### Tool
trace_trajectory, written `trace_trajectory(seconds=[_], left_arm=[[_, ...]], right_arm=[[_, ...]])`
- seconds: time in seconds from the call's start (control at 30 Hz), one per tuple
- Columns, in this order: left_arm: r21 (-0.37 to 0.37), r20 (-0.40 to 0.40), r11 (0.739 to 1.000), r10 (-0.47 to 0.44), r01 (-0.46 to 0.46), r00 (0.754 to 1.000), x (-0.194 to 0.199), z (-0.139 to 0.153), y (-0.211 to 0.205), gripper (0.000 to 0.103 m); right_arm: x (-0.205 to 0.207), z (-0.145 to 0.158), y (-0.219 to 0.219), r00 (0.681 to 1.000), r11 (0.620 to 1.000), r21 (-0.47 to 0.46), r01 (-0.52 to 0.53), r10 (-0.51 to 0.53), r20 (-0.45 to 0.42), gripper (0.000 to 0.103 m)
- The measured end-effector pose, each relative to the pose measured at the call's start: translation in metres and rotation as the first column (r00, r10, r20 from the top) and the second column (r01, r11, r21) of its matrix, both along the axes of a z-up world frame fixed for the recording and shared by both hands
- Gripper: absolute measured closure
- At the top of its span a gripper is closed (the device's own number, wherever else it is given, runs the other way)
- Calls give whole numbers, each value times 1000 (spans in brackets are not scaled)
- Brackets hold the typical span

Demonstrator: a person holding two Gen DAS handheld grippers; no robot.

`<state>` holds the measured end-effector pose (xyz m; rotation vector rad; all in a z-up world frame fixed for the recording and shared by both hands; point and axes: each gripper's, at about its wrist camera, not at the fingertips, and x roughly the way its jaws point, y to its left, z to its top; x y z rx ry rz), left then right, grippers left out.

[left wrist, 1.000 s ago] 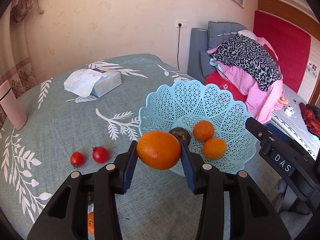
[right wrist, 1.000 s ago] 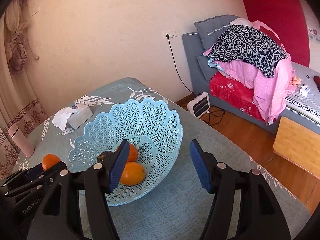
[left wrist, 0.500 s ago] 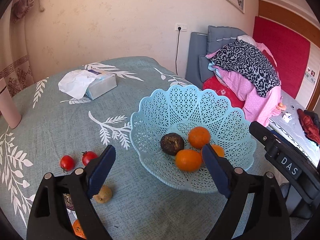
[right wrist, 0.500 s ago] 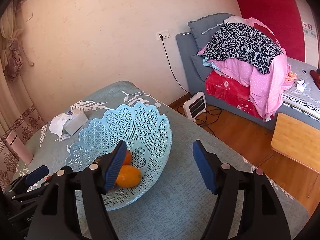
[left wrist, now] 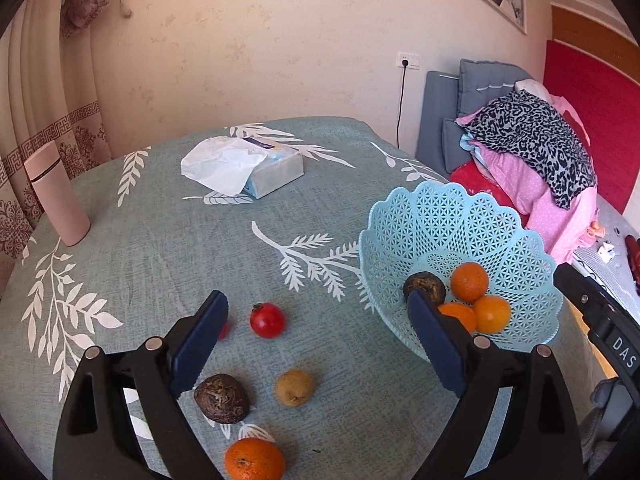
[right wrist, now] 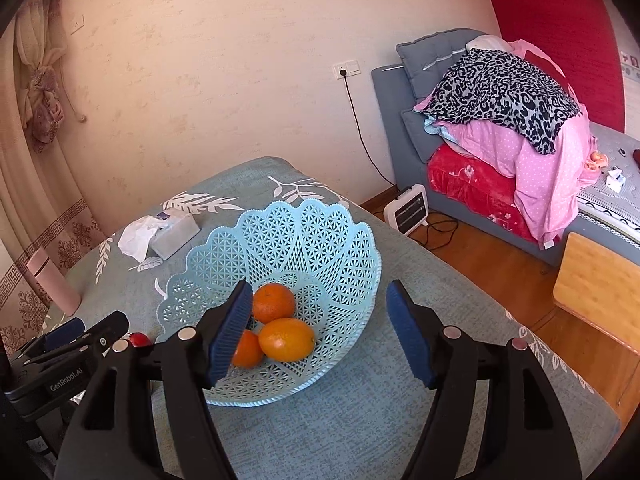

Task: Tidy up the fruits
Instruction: 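Move the left gripper to a red tomato and grasp it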

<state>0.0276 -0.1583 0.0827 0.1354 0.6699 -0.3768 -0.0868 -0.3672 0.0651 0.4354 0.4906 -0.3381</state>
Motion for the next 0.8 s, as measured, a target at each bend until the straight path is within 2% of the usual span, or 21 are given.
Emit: trace_trajectory(seconds=[0.23, 0.5, 0.8], left_arm=[[-1, -28, 996, 88, -88, 996, 19, 0, 29, 13], [-8, -145, 987, 158, -161, 977, 48, -15, 53, 12], [13, -229, 979, 201, -204, 952, 65, -38, 63, 12]], right_arm=[[2, 1, 11, 999, 999, -4, -36, 36, -2, 32], [5, 1, 22, 996, 996, -3, -85, 84, -12, 32], [8, 0, 37, 989, 989, -9, -146, 146, -25, 31]])
